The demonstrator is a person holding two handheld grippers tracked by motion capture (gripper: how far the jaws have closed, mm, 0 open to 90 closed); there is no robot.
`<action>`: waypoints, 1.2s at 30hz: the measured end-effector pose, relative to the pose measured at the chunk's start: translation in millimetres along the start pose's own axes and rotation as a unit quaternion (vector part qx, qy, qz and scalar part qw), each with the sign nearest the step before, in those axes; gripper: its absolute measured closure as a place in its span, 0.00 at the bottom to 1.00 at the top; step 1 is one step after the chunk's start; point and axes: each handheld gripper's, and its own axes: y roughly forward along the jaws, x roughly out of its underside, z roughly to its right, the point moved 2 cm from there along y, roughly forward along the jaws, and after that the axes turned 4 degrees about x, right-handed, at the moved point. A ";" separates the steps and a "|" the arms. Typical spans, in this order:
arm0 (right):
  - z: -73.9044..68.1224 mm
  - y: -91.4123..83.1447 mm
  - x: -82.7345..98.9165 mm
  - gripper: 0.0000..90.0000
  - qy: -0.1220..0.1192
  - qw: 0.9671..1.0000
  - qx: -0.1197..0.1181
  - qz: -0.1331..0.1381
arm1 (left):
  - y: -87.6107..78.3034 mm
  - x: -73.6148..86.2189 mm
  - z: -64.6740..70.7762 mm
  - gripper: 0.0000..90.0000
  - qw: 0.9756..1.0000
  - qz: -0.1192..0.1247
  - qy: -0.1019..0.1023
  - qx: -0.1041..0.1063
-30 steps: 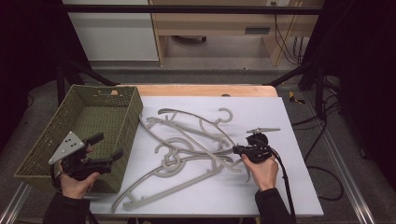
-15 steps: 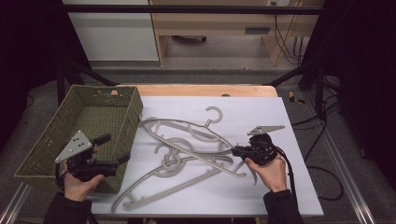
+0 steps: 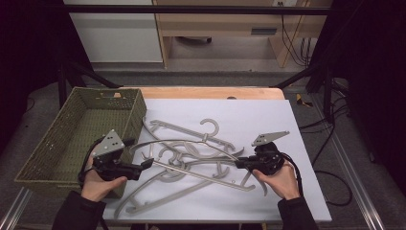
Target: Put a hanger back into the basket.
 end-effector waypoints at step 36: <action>-16.0 6.0 11.3 0.92 -0.065 0.995 -0.069 -0.032 | 63.7 13.2 20.0 0.52 0.979 -0.165 0.103 0.063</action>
